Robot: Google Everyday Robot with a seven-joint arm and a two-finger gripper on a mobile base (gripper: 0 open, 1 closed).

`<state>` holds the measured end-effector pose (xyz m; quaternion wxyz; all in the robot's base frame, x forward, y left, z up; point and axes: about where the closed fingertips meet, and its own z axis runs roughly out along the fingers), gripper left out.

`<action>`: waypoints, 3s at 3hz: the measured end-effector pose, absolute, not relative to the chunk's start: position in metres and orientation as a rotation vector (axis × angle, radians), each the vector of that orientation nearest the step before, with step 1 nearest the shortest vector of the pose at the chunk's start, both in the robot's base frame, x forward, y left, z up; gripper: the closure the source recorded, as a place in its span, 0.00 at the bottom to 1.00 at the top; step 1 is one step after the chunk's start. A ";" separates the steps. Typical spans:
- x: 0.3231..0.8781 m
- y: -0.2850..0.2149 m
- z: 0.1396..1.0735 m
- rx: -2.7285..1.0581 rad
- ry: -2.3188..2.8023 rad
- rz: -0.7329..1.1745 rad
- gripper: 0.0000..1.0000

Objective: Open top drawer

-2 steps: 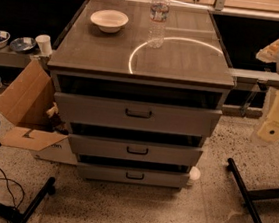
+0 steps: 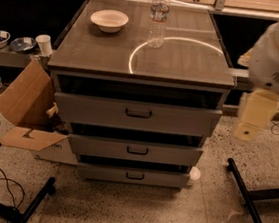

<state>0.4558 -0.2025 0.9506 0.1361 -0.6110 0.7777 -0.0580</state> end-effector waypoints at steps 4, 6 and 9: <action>0.594 -0.172 0.738 -1.909 2.252 -0.152 0.00; 0.621 -0.137 0.673 -1.945 2.260 0.012 0.00; 0.617 -0.131 0.660 -1.963 2.286 0.070 0.63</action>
Offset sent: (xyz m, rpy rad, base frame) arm 0.1136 0.0210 -0.1972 -0.1745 0.0436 0.0888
